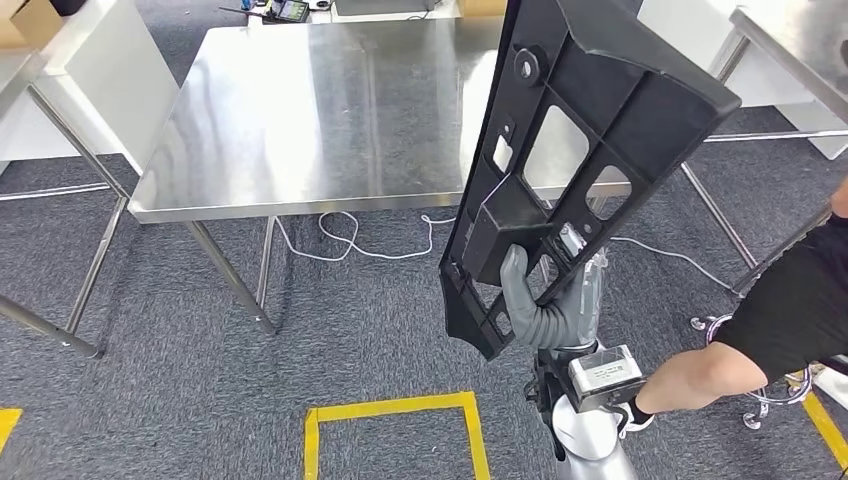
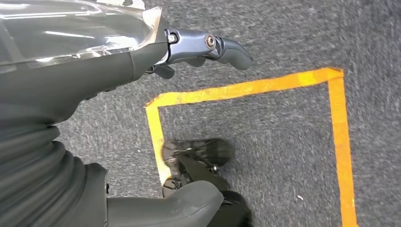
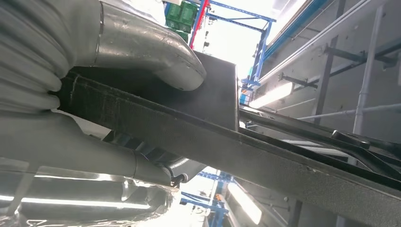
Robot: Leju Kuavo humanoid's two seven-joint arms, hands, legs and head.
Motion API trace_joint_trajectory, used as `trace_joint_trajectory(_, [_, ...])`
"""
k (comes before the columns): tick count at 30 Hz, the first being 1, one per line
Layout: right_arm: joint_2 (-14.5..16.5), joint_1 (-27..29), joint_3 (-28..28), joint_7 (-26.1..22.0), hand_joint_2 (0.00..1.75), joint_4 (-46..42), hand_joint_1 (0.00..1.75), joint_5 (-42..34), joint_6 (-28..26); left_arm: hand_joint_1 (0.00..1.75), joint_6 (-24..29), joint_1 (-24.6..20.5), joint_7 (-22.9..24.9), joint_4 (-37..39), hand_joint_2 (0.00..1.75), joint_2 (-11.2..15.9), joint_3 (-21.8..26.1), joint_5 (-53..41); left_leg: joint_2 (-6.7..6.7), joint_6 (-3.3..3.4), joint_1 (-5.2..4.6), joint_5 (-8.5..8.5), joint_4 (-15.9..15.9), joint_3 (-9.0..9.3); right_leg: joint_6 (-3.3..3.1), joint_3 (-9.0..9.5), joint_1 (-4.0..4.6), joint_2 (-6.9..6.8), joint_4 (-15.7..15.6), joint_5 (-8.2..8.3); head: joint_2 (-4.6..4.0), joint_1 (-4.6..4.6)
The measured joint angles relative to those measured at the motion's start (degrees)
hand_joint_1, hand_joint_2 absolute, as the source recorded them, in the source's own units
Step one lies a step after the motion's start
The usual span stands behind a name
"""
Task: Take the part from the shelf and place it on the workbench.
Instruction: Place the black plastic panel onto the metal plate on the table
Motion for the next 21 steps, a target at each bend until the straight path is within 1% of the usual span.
trace_joint_trajectory(1, [0.02, -0.03, 0.04, 0.00, 1.75, 0.02, 1.75, 0.00, 0.01, 0.00, 0.00, -0.02, -0.02, -0.01, 1.75, 0.05, 0.00, -0.01, -0.03, 0.47, -0.33, 0.34, -1.40, 0.53, 0.30, 0.27, 0.00, 0.04, -0.18, -0.22, 0.00, 0.08])
trace_joint_trajectory(3, [0.02, -0.03, 0.09, 0.01, 1.75, 0.07, 1.75, 0.00, 0.01, 0.00, -0.01, -0.01, -0.08, -0.03, 1.75, 0.14, 0.01, 0.01, -0.18, 1.41, -0.70, 0.19, -2.40, 1.16, 1.30, 0.59, 0.10, 0.13, 0.51, 0.13, 0.00, 0.10])
trace_joint_trajectory(4, [0.02, -0.02, 0.09, 0.02, 1.75, 0.10, 1.75, 0.00, 0.01, 0.00, -0.01, 0.03, -0.09, -0.03, 1.75, 0.17, 0.01, 0.01, -0.15, 1.85, -0.61, 0.64, -2.87, 1.87, 1.77, 0.61, 0.21, 0.11, 1.12, 0.08, 0.00, 0.06])
trace_joint_trajectory(5, [-0.01, -0.07, 0.09, 0.02, 1.75, 0.13, 1.75, 0.00, 0.01, 0.00, -0.01, 0.05, -0.10, -0.03, 1.75, 0.20, 0.02, 0.02, -0.12, 2.23, -0.44, 1.00, -3.21, 2.59, 1.98, 0.27, 0.29, 0.10, 2.49, -0.39, 0.00, 0.15])
trace_joint_trajectory(6, [-0.02, -0.18, 0.08, 0.01, 1.75, 0.13, 1.75, 0.00, 0.00, 0.00, -0.01, 0.04, -0.10, -0.03, 1.75, 0.20, 0.02, 0.02, -0.07, 2.45, -0.26, 1.19, -3.32, 3.21, 1.96, -0.53, 0.22, 0.08, 4.19, -1.47, 0.00, 0.28])
trace_joint_trajectory(7, [-0.04, -0.23, 0.09, 0.01, 1.75, 0.14, 1.75, 0.00, 0.00, 0.00, -0.01, 0.01, -0.10, -0.03, 1.75, 0.20, 0.02, 0.02, -0.01, 2.52, -0.13, 1.19, -3.40, 3.58, 1.94, -2.06, 0.04, 0.05, 6.97, -2.92, 0.00, 0.37])
trace_joint_trajectory(8, [-0.06, -0.25, 0.09, 0.01, 1.75, 0.16, 1.75, 0.00, 0.00, 0.00, -0.01, 0.00, -0.10, -0.03, 1.75, 0.20, 0.02, 0.02, -0.02, 2.55, -0.11, 1.08, -3.37, 3.64, 1.91, -4.06, -0.14, 0.05, 10.47, -4.43, 0.00, 0.51])
trace_joint_trajectory(9, [-0.09, -0.19, 0.10, 0.01, 1.75, 0.21, 1.75, 0.00, -0.01, 0.00, -0.01, 0.01, -0.10, -0.03, 1.75, 0.20, 0.02, 0.02, -0.04, 2.50, -0.12, 0.92, -3.36, 3.67, 2.06, -6.13, -0.32, 0.05, 13.71, -5.59, 0.00, 0.52])
trace_joint_trajectory(10, [-0.13, -0.11, 0.10, 0.01, 1.75, 0.26, 1.75, 0.00, -0.01, 0.00, -0.01, 0.04, -0.09, -0.03, 1.75, 0.19, 0.02, 0.02, -0.08, 2.40, -0.12, 0.71, -3.34, 3.76, 2.52, -7.74, -0.49, 0.04, 15.81, -6.18, 0.00, 0.51])
trace_joint_trajectory(11, [-0.16, -0.05, 0.10, 0.01, 1.75, 0.31, 1.75, 0.00, -0.02, 0.00, -0.01, 0.09, -0.09, -0.03, 1.75, 0.16, 0.02, 0.02, -0.14, 2.25, -0.11, 0.45, -3.32, 3.97, 3.09, -8.38, -0.63, 0.01, 15.94, -5.85, 0.00, 0.54])
trace_joint_trajectory(12, [-0.19, -0.01, 0.10, 0.01, 1.75, 0.33, 1.75, 0.00, -0.02, 0.00, -0.01, 0.12, -0.09, -0.03, 1.75, 0.13, 0.02, 0.02, -0.19, 2.07, -0.09, 0.14, -3.31, 4.32, 3.80, -7.86, -0.79, -0.03, 13.75, -4.45, 0.00, 0.53])
trace_joint_trajectory(13, [-0.20, 0.00, 0.10, 0.01, 1.75, 0.34, 1.75, 0.00, -0.02, 0.00, -0.01, 0.14, -0.10, -0.03, 1.75, 0.08, 0.02, 0.02, -0.25, 1.84, -0.07, -0.21, -3.30, 4.79, 4.49, -6.42, -0.93, -0.12, 9.73, -2.23, 0.00, 0.55])
trace_joint_trajectory(14, [-0.21, 0.01, 0.10, 0.01, 1.75, 0.36, 1.75, 0.00, -0.02, 0.00, -0.01, 0.14, -0.10, -0.03, 1.75, 0.04, 0.02, 0.02, -0.28, 1.58, -0.06, -0.57, -3.30, 5.25, 4.64, -4.95, -1.01, -0.26, 5.69, -0.18, -0.01, 0.53])
trace_joint_trajectory(15, [-0.22, -0.01, 0.11, 0.01, 1.75, 0.39, 1.75, 0.00, -0.02, 0.00, -0.01, 0.12, -0.10, -0.03, 1.75, 0.01, 0.02, 0.02, -0.29, 1.28, -0.07, -0.92, -3.31, 5.57, 4.22, -3.85, -0.97, -0.41, 2.39, 0.92, -0.01, 0.50])
trace_joint_trajectory(16, [-0.23, -0.02, 0.11, 0.01, 1.75, 0.41, 1.75, 0.00, -0.02, 0.00, -0.01, 0.09, -0.11, -0.03, 1.75, -0.02, 0.02, 0.02, -0.25, 0.90, -0.05, -1.20, -3.40, 5.71, 3.54, -3.07, -0.69, -0.51, 0.46, 1.60, -0.02, 0.43])
trace_joint_trajectory(17, [-0.24, -0.02, 0.10, 0.01, 1.75, 0.43, 1.75, 0.00, -0.02, 0.00, -0.01, 0.07, -0.11, -0.03, 1.75, -0.04, 0.02, 0.02, -0.20, 0.50, -0.07, -1.28, -3.31, 5.83, 2.65, -3.07, -0.41, -0.54, -0.13, 1.58, -0.02, 0.36])
trace_joint_trajectory(18, [-0.25, -0.06, 0.10, 0.02, 1.75, 0.44, 1.75, 0.00, -0.03, 0.00, -0.01, 0.07, -0.12, -0.03, 1.75, -0.07, 0.03, 0.02, -0.15, 0.13, -0.06, -1.20, -3.14, 5.90, 1.93, -2.72, -0.31, -0.50, -0.40, 1.51, -0.01, 0.37])
trace_joint_trajectory(19, [-0.22, -0.04, 0.10, 0.01, 1.75, 0.43, 1.75, 0.00, -0.03, 0.00, -0.01, 0.08, -0.13, -0.03, 1.75, -0.08, 0.03, 0.02, -0.09, -0.19, 0.01, -1.24, -2.75, 5.97, 1.47, -2.08, -0.48, -0.46, -0.69, 1.85, -0.01, 0.31])
trace_joint_trajectory(20, [-0.19, -0.06, 0.10, 0.01, 1.75, 0.42, 1.75, -0.01, -0.04, 0.00, -0.01, 0.07, -0.13, -0.03, 1.75, -0.08, 0.04, 0.02, -0.06, -0.43, 0.09, -1.25, -1.70, 5.84, 0.99, -1.54, -0.81, -0.46, -0.99, 1.86, -0.01, 0.30])
trace_joint_trajectory(21, [-0.14, -0.15, 0.11, 0.00, 1.75, 0.42, 1.75, -0.01, -0.04, 0.00, -0.01, 0.01, -0.14, -0.03, 1.75, -0.10, 0.04, 0.02, -0.05, -0.66, 0.26, -1.48, 0.36, 4.88, 0.58, -0.73, -1.12, -0.48, -1.20, 1.77, -0.01, 0.25])
